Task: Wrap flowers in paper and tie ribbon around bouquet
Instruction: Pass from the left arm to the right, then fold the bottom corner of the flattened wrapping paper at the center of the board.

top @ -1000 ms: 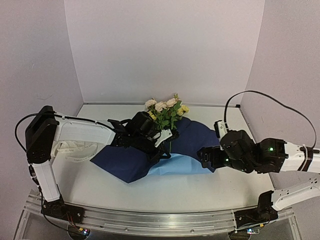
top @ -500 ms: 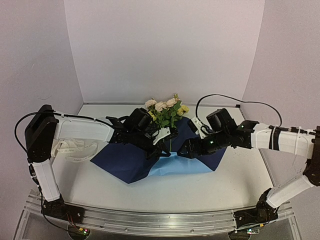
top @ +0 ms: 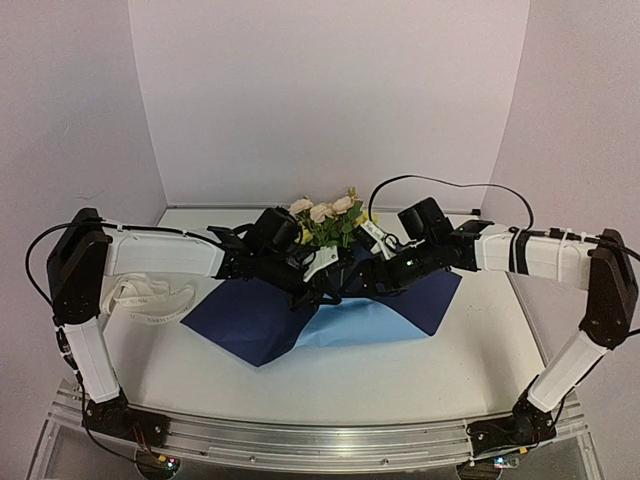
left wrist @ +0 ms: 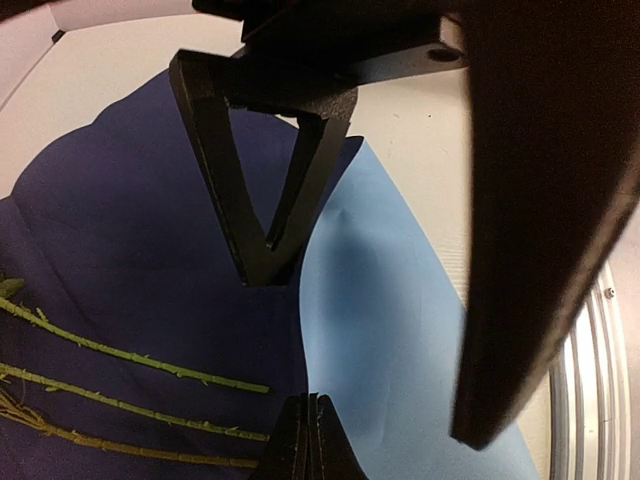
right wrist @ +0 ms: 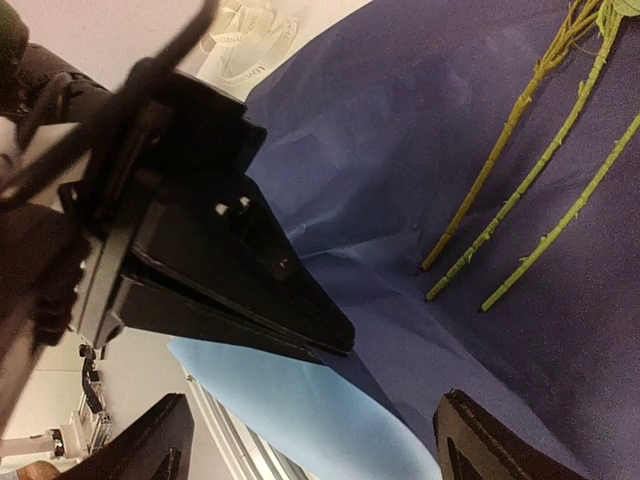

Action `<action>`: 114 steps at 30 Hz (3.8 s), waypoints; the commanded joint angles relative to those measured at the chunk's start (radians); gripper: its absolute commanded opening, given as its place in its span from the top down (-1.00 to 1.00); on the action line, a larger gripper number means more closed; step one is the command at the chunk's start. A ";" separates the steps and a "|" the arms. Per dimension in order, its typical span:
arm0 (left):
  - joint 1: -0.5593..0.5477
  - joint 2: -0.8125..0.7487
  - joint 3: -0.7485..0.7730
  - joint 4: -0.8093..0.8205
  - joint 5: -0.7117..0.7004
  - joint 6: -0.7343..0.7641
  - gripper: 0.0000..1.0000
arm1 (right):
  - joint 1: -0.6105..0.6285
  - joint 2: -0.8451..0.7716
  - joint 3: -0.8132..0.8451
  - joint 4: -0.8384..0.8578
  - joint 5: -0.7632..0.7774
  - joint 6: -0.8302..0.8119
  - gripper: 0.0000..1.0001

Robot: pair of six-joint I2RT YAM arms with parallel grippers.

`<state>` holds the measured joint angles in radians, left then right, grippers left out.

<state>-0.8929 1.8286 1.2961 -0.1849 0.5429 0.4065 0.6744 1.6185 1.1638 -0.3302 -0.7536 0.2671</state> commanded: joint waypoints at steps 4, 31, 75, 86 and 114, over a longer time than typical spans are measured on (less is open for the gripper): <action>0.006 -0.077 0.041 0.006 0.030 0.042 1.00 | -0.021 0.022 0.054 -0.047 -0.064 -0.058 -0.54; 0.028 -0.151 -0.009 0.075 -0.024 -0.197 0.24 | -0.013 0.048 0.063 -0.056 0.035 -0.045 1.00; 0.271 -0.013 -0.331 -0.099 0.187 -0.803 0.28 | 0.068 -0.009 0.102 -0.018 0.433 -0.056 1.00; 0.298 -0.025 -0.289 -0.269 -0.002 -0.749 0.63 | 0.068 0.086 0.216 -0.082 0.546 -0.063 1.00; 0.347 -0.189 0.103 -0.520 -0.428 -0.695 0.18 | 0.053 0.430 0.492 -0.112 0.793 -0.083 1.00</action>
<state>-0.5273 1.7279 1.3204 -0.6852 0.0507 -0.2847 0.7307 2.0234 1.5972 -0.4499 -0.0259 0.1979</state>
